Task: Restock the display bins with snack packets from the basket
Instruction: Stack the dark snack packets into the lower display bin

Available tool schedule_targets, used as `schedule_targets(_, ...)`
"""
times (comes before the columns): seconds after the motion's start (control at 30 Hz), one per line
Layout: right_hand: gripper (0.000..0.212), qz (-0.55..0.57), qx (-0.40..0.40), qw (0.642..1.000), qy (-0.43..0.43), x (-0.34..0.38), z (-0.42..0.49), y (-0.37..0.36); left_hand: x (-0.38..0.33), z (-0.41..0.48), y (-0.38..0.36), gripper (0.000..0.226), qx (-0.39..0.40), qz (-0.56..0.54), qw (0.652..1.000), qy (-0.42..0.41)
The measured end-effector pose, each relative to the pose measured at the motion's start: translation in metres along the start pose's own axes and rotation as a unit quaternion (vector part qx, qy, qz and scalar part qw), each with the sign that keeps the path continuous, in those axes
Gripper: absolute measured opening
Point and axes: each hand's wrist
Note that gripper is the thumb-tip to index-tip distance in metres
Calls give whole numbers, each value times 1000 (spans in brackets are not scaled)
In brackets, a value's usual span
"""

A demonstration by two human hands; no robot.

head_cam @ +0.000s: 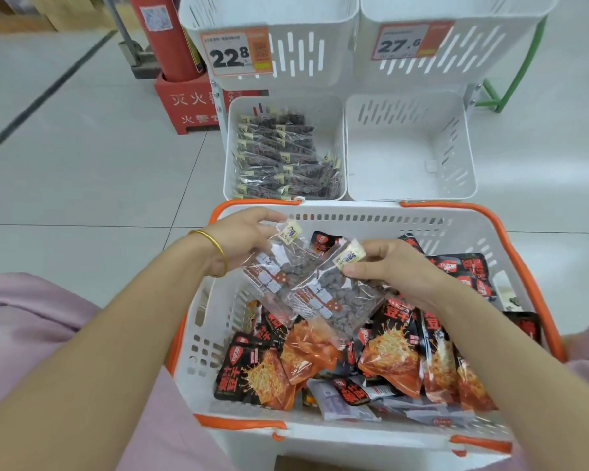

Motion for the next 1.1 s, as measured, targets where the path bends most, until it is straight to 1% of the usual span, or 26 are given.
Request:
schedule_targets(0.1,16,22,13,999,23,2,2,-1,-8,-2,-6,55,48,-47,997,-29)
schedule_targets(0.17,17,47,26,998,38,3,3,-1,-13,-3,-12,55,56,-60,996,-46)
schedule_targets(0.2,15,55,29,997,48,3,3,-1,-13,-2,-13,51,60,-68,995,-52)
schedule_targets(0.23,13,66,28,996,56,5,4,-2,-14,-3,-16,43,62,-77,994,-55)
schedule_targets(0.27,11,74,21,995,65,7,6,-2,-15,-1,-18,31,66,-66,994,-50)
schedule_targets(0.3,10,83,14,994,74,10,7,-3,-18,0,-19,27,68,-26,997,-38)
schedule_targets(0.33,10,88,5,992,85,13,11,-3,-19,4,-18,45,70,48,996,-23)
schedule_targets(0.37,10,94,-3,991,92,17,15,-3,-21,7,-18,68,74,123,990,-7)
schedule_targets(0.4,10,90,-9,991,98,22,18,-2,-24,13,-17,83,65,170,983,-2)
schedule_targets(0.43,11,75,-14,992,99,28,22,1,-29,16,-15,88,47,189,981,-10)
schedule_targets(0.5,18,37,7,994,100,41,30,10,-39,27,-7,87,41,184,981,-38)
schedule_targets(0.57,25,13,44,995,91,55,39,24,-51,39,2,85,54,183,980,-60)
schedule_targets(0.63,22,-39,33,995,91,68,53,37,-60,56,12,77,44,179,979,-82)
schedule_targets(0.7,18,-65,-23,992,108,77,73,50,-70,78,20,67,17,179,977,-115)
schedule_targets(0.77,16,-57,-113,983,133,80,96,64,-75,109,33,69,-58,177,970,-155)
schedule_targets(0.83,16,-51,-226,961,153,77,122,81,-76,141,50,69,-163,225,945,-172)
schedule_targets(0.87,15,-59,-279,945,158,74,137,89,-75,156,58,67,-196,268,928,-169)
schedule_targets(0.9,12,-73,-321,930,162,73,152,94,-72,171,64,65,-208,316,912,-159)
schedule_targets(0.97,7,-134,-385,900,157,71,182,100,-67,199,74,64,-192,382,893,-142)
schedule_targets(1.03,13,-203,-436,863,157,74,207,99,-65,224,80,64,-175,427,878,-127)
schedule_targets(1.1,15,-257,-475,823,177,77,228,95,-63,246,85,64,-171,495,843,-120)
Point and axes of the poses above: each hand's wrist, its own z-axis towards the middle knuckle, its own y-axis out of the back of the hand, x = y × z, and after that the axes turned 9 degrees about x, right-handed
